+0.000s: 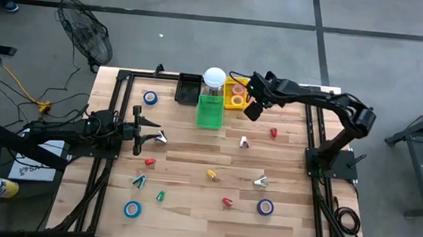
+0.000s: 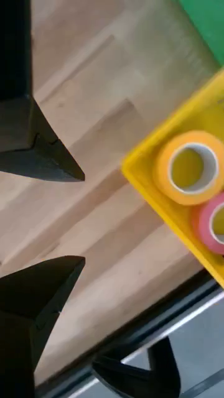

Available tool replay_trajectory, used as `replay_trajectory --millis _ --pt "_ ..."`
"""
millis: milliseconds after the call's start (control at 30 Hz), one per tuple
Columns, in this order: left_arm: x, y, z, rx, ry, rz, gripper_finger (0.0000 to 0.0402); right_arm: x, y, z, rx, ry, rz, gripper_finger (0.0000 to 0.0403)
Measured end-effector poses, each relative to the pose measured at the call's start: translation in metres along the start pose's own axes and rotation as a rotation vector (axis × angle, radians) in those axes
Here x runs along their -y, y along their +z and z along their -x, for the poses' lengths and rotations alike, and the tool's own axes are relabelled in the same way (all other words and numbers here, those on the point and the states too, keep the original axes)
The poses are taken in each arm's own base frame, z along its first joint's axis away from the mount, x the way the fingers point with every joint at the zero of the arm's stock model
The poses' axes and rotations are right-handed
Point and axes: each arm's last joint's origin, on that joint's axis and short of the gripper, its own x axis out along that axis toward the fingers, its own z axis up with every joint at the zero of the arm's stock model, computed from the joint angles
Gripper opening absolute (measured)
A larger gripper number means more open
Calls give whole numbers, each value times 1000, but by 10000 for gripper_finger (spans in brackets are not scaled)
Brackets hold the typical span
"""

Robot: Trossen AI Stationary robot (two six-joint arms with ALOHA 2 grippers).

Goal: Pick and place Stapler, Stapler remover, tape
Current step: Put the violet tape into the yellow bin

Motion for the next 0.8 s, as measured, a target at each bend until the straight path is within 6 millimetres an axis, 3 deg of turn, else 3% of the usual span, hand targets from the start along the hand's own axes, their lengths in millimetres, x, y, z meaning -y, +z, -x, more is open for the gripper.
replay_trajectory --millis 467,800 --pt "0 0 0 0 0 0 154 -25 -50 27 14 111 47 197" --pt "0 0 0 0 0 0 154 -58 -78 54 -56 204 229 197"
